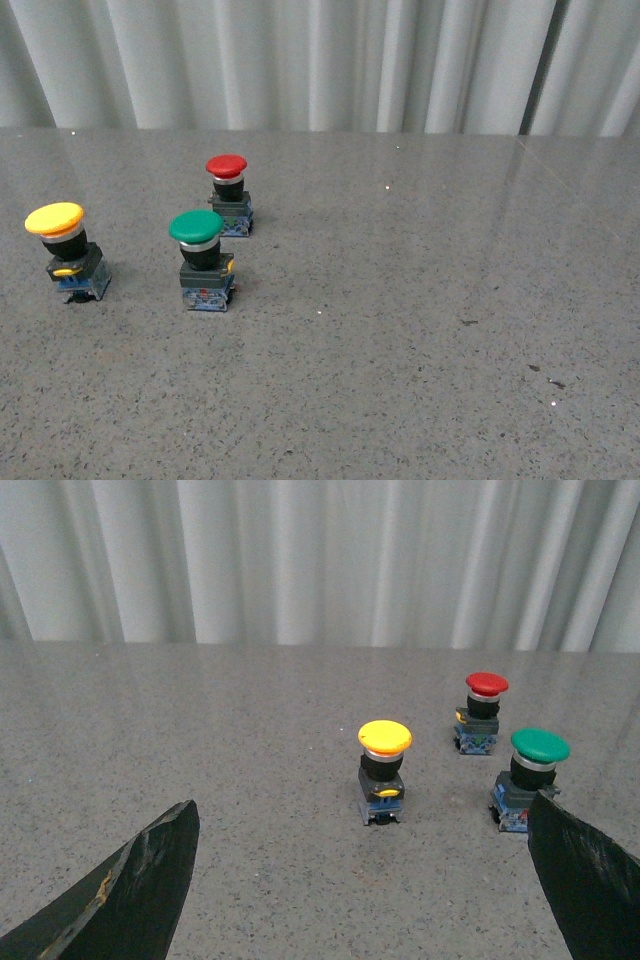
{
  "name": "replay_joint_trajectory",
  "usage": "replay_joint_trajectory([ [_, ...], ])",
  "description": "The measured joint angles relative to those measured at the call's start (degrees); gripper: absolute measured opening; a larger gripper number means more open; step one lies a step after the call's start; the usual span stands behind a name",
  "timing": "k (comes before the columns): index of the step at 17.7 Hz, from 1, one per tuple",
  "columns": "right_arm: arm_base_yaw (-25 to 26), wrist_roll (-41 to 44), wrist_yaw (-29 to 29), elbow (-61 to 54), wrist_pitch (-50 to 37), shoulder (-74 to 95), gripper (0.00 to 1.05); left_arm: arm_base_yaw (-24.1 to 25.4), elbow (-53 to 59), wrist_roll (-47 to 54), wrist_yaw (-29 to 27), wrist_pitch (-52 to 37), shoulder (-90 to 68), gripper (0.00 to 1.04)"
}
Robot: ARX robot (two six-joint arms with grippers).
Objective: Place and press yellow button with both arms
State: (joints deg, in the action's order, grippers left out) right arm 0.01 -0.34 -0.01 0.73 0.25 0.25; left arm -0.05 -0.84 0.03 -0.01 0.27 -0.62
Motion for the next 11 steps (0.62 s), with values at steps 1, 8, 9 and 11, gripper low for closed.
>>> replay_joint_trajectory([
  [1,0.0,0.0,0.0,0.0,0.0,0.0,0.98,0.0,0.0,0.0,0.0,0.0,0.0,0.98],
  [8,0.0,0.0,0.0,0.0,0.0,0.0,0.98,0.0,0.0,0.0,0.0,0.0,0.0,0.98],
  [9,0.0,0.0,0.0,0.0,0.0,0.0,0.98,0.0,0.0,0.0,0.0,0.0,0.0,0.98],
  [11,0.0,0.0,0.0,0.0,0.0,0.0,0.98,-4.8,-5.5,-1.4,-14.4,8.6,-10.3,0.98],
])
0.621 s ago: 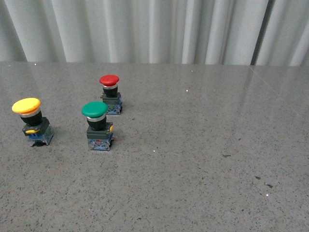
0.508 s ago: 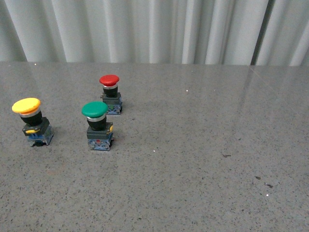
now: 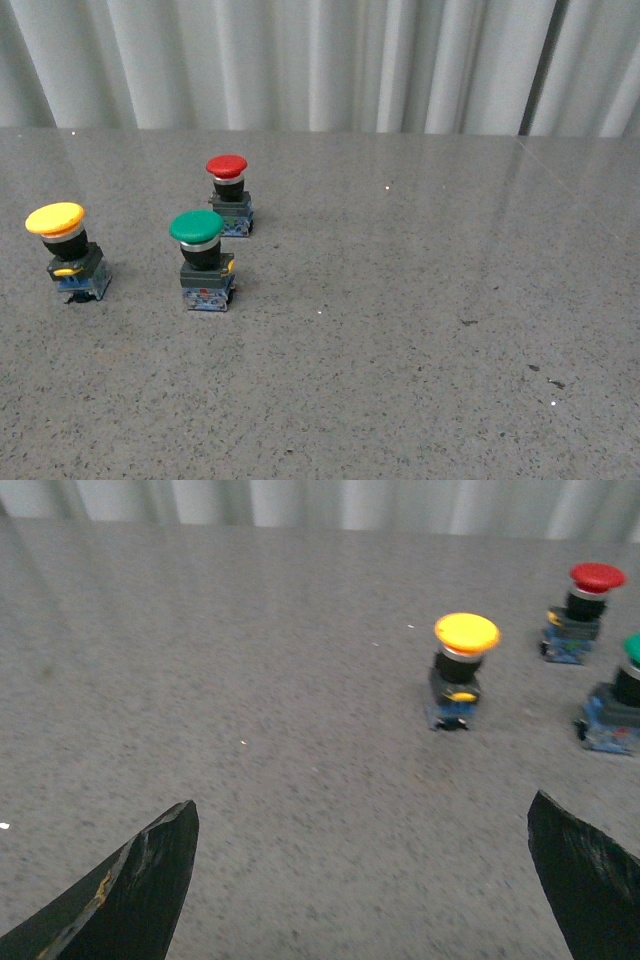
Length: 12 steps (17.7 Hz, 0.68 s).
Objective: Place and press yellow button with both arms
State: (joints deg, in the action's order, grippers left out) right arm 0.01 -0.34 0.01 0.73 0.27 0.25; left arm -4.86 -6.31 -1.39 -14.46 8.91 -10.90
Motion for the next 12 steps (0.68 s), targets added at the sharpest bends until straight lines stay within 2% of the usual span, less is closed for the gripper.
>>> replay_joint_trajectory([
  [1,0.0,0.0,0.0,0.0,-0.1,0.0,0.98,3.1,-3.6,0.4,-2.6,-6.3,-7.4,0.98],
  [2,0.0,0.0,0.0,0.0,0.0,0.0,0.98,4.9,-6.7,1.5,-2.0,-12.2,-12.7,0.98],
  [5,0.0,0.0,0.0,0.0,0.0,0.0,0.98,4.8,-15.0,3.7,2.8,-23.2,-27.8,0.98],
  [8,0.0,0.0,0.0,0.0,0.0,0.0,0.98,3.1,-23.9,6.3,4.7,-27.3,-46.0,0.98],
  [12,0.0,0.0,0.0,0.0,0.0,0.0,0.98,0.3,-34.9,5.9,10.1,-23.8,-64.1,0.98],
])
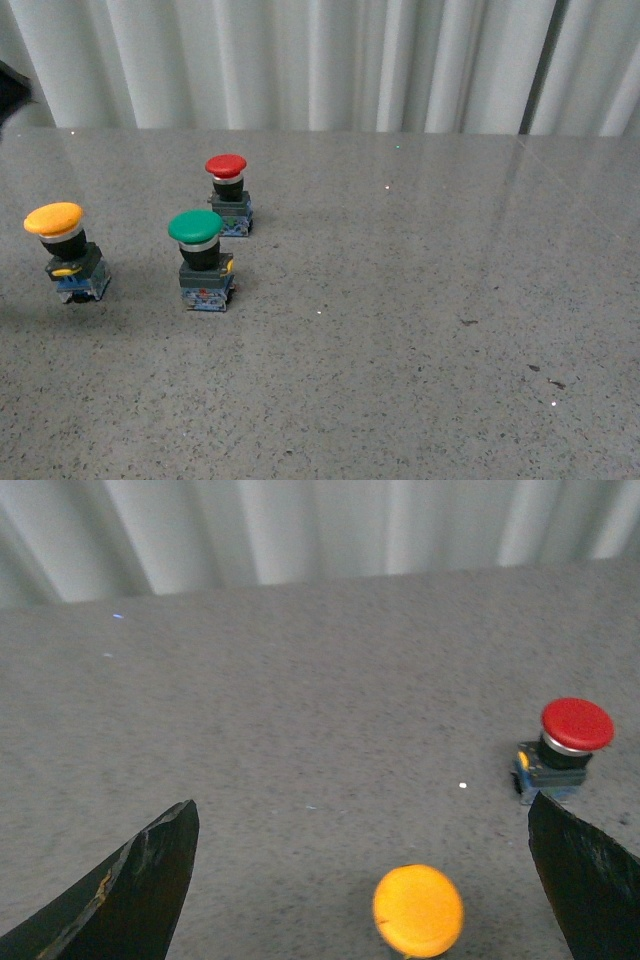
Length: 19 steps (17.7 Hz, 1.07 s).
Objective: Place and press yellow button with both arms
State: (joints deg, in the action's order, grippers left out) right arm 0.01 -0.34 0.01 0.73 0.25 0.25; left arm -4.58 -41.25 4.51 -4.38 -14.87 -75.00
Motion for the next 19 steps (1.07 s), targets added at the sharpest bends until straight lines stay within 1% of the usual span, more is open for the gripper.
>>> replay_joint_trajectory([
  [2,0.0,0.0,0.0,0.0,0.0,0.0,0.98,-1.5,-2.5,-0.9,0.0,0.4,-6.8,0.98],
  [4,0.0,0.0,0.0,0.0,0.0,0.0,0.98,-2.4,-2.5,-2.3,-0.9,1.1,-11.1,0.98],
  [8,0.0,0.0,0.0,0.0,0.0,0.0,0.98,-2.6,-1.1,-6.6,-2.9,-1.4,-12.7,0.98],
  [14,0.0,0.0,0.0,0.0,0.0,0.0,0.98,-2.2,0.8,-7.8,-1.6,-4.0,-16.1,0.98],
  [15,0.0,0.0,0.0,0.0,0.0,0.0,0.98,-2.2,0.8,-7.8,-1.6,-4.3,-16.4,0.95],
  [16,0.0,0.0,0.0,0.0,0.0,0.0,0.98,-2.1,0.8,-7.8,-1.6,-4.9,-16.8,0.88],
  [18,0.0,0.0,0.0,0.0,0.0,0.0,0.98,-2.1,0.7,-7.7,-1.6,-6.0,-17.6,0.66],
  [19,0.0,0.0,0.0,0.0,0.0,0.0,0.98,-2.1,0.7,-7.7,-1.7,-6.0,-17.7,0.61],
])
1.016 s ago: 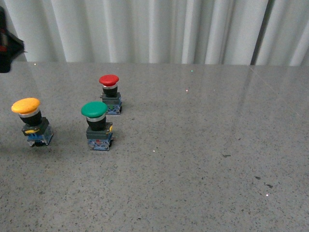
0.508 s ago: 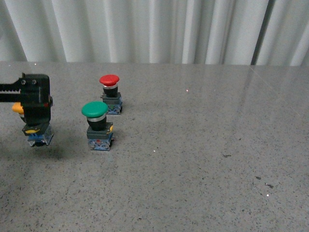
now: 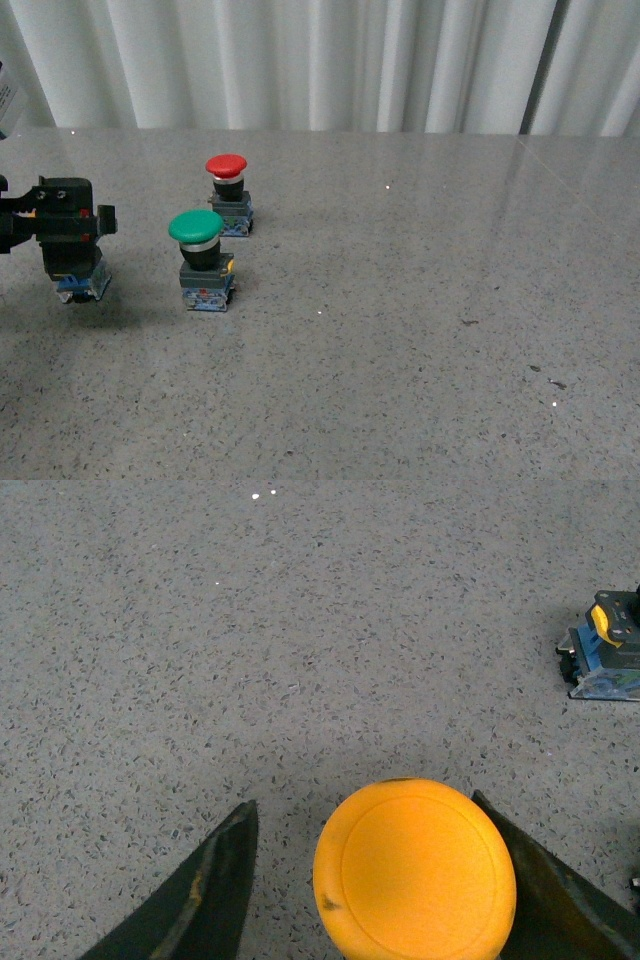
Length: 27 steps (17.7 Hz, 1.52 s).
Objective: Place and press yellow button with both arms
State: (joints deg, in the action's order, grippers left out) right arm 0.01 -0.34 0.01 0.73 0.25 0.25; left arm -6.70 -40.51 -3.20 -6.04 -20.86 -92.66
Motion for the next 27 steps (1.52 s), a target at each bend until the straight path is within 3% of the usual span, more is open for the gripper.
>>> replay_joint_trajectory([
  [5,0.0,0.0,0.0,0.0,0.0,0.0,0.98,-0.5,0.0,0.0,-1.0,2.3,2.1,0.34],
  [8,0.0,0.0,0.0,0.0,0.0,0.0,0.98,-4.3,-3.1,0.1,-2.2,6.5,10.6,0.33],
  [10,0.0,0.0,0.0,0.0,0.0,0.0,0.98,-11.1,-9.2,-0.2,-3.9,7.9,13.9,0.33],
  [15,0.0,0.0,0.0,0.0,0.0,0.0,0.98,-23.2,-17.1,-4.7,-5.6,8.9,1.1,0.33],
  [21,0.0,0.0,0.0,0.0,0.0,0.0,0.98,-28.8,-19.5,-9.6,-7.5,7.8,-8.0,0.33],
  [27,0.0,0.0,0.0,0.0,0.0,0.0,0.98,-30.7,-19.0,-12.9,-9.8,5.8,-12.3,0.33],
])
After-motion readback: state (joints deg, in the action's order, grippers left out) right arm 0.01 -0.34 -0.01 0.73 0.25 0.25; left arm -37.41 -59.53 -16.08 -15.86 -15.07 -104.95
